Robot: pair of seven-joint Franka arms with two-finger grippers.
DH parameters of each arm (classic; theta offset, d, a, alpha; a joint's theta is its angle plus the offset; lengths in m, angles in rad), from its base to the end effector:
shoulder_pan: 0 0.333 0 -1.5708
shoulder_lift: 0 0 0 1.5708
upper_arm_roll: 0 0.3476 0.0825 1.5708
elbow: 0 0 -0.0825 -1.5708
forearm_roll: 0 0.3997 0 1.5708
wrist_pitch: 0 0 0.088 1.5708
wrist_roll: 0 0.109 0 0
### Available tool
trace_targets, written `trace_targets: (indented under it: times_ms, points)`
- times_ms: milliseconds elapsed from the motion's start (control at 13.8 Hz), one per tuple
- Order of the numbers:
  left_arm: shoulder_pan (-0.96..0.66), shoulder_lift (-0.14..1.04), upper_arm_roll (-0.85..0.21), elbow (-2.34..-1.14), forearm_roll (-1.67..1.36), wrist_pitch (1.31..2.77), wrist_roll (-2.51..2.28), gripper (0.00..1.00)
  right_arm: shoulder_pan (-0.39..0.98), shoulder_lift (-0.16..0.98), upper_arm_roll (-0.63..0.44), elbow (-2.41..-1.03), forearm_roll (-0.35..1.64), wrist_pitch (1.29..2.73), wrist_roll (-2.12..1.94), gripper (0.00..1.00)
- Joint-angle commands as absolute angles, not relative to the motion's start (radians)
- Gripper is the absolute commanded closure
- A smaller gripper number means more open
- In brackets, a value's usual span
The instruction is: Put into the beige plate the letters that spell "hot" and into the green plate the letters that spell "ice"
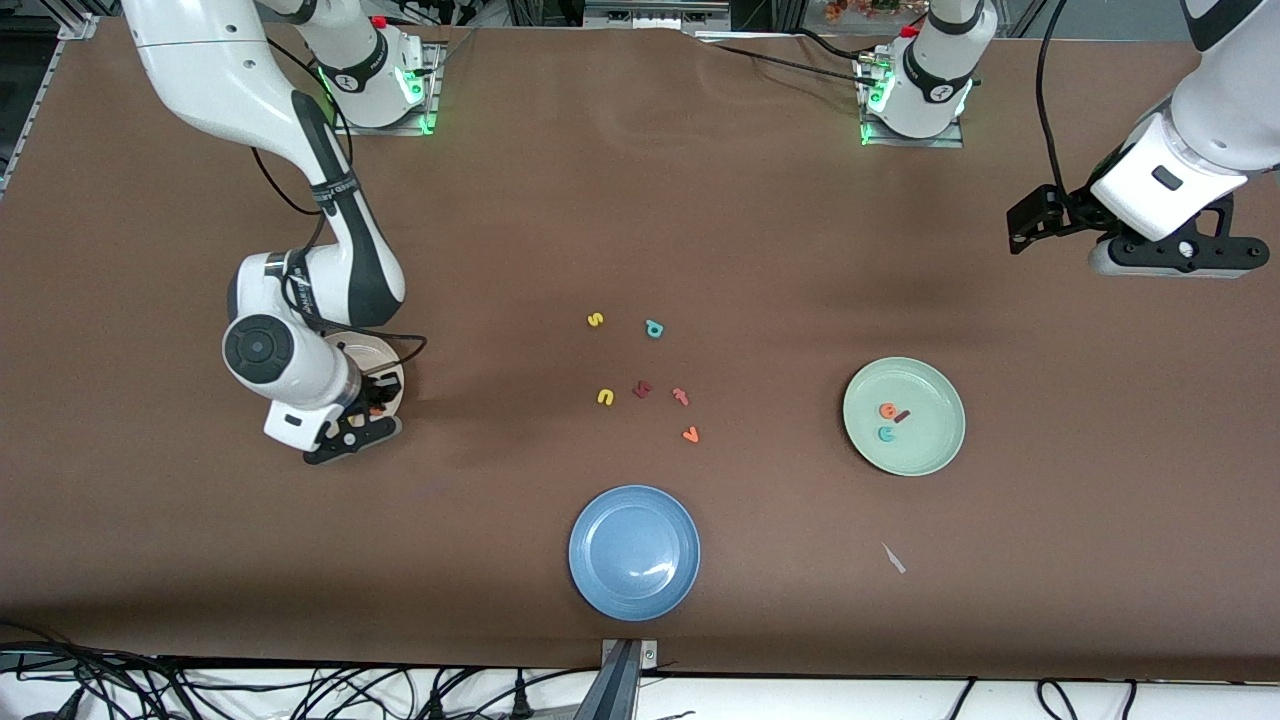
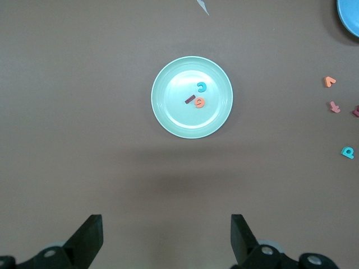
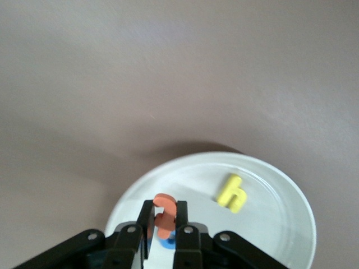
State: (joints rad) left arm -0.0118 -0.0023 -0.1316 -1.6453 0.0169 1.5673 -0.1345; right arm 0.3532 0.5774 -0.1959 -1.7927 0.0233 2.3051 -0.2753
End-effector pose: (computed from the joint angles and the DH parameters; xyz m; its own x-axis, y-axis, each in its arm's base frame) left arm 0.5603 -0.0791 0.6189 0.9973 -0.0085 -0.0727 -0.0105 -0.9996 -0.0272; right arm 0.6680 0.1180 0.2421 0.9013 0.4264 -0.0767 0.4315 -0.8992 0.0718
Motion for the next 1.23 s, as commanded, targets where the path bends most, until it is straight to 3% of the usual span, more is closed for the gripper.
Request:
trace_targets:
  times_ms: [0, 72, 145, 217, 579, 1157]
  points:
    - [-0.015, 0.008, -0.153, -1.618, -0.011, 1.545, -0.196, 0.00, 0.357, 0.525, -0.218, -1.931, 0.031, 2.434, -0.357, 0.91]
    - [-0.015, 0.008, -0.156, -1.618, -0.009, 1.546, -0.207, 0.00, 0.357, 0.523, -0.218, -1.936, 0.032, 2.444, -0.365, 0.79]
    - [-0.015, 0.009, -0.158, -1.618, -0.009, 1.546, -0.210, 0.00, 0.357, 0.520, -0.218, -1.936, 0.032, 2.442, -0.364, 0.47]
    - [-0.015, 0.009, -0.156, -1.618, -0.009, 1.545, -0.209, 0.00, 0.357, 0.514, -0.218, -1.936, 0.034, 2.438, -0.357, 0.00]
    - [-0.014, 0.015, -0.156, -1.618, -0.009, 1.545, -0.209, 0.00, 0.359, 0.473, -0.216, -1.855, 0.086, 2.240, -0.359, 0.00]
    - [-0.014, 0.015, -0.156, -1.618, -0.009, 1.546, -0.209, 0.00, 0.360, 0.474, -0.215, -1.570, 0.089, 1.804, -0.356, 0.00]
